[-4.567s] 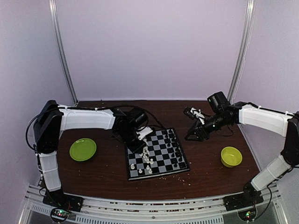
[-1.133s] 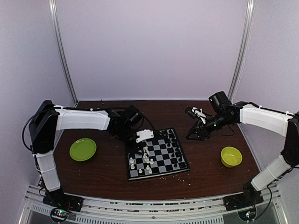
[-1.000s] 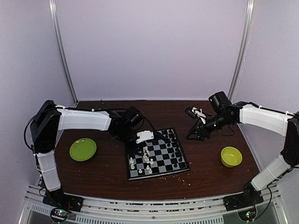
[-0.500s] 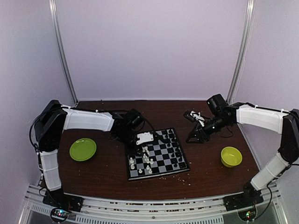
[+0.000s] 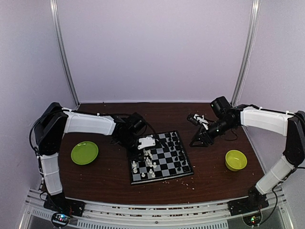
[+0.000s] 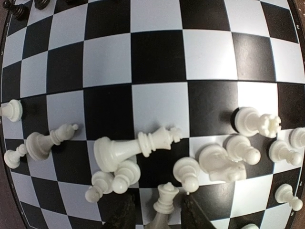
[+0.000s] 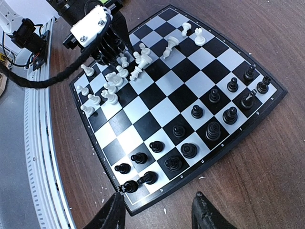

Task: Set up the chess pieces on the board
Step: Pick up the king from the chessboard.

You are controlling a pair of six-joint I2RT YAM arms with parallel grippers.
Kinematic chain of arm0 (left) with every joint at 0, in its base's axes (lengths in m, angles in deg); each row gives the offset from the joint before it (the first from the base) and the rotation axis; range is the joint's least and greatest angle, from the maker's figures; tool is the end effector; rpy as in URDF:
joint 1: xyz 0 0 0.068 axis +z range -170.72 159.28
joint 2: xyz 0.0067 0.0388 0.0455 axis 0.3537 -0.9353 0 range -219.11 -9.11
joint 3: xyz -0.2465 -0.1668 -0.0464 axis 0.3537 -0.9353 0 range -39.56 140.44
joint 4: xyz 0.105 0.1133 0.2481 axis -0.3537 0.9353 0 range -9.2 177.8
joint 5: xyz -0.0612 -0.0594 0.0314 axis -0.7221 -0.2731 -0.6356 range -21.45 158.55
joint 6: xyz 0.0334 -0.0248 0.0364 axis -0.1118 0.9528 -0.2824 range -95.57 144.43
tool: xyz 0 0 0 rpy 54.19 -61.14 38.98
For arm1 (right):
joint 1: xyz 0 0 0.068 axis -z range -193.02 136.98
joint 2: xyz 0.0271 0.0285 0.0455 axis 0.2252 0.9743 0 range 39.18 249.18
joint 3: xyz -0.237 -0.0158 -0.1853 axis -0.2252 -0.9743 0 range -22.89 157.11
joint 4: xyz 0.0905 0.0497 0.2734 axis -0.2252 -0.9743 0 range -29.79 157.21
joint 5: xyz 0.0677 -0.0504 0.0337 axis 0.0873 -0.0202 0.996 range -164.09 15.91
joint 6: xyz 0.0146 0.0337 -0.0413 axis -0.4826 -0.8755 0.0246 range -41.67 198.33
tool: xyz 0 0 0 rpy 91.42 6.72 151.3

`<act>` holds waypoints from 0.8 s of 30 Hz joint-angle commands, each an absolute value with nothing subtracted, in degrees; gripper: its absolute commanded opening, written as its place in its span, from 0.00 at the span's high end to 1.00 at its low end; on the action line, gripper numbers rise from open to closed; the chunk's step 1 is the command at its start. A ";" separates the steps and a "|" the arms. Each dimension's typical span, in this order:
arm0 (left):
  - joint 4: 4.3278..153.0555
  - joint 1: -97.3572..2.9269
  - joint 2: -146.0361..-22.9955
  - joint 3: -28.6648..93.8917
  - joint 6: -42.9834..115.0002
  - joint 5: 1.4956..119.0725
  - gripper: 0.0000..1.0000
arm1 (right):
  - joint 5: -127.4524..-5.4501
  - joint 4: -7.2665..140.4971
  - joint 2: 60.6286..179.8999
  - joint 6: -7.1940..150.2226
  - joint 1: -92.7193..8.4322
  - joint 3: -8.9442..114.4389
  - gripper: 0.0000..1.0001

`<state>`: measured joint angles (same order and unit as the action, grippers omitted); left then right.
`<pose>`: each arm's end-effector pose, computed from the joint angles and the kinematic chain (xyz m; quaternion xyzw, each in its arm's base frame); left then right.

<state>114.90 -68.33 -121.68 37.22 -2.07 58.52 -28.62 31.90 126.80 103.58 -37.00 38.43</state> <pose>0.2858 -0.3227 0.1663 0.6032 0.7736 -0.1164 0.1552 0.2915 0.1590 0.2491 -0.4586 0.7734 0.3721 0.2303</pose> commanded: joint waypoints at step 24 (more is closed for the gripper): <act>118.33 -67.92 -119.85 35.35 -3.12 61.40 0.68 | -27.34 31.43 126.97 103.60 -36.57 39.77 0.52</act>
<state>116.87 -68.33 -120.83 36.60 -2.09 60.23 -27.88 31.86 126.80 103.58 -37.00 38.48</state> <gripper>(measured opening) 0.329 0.476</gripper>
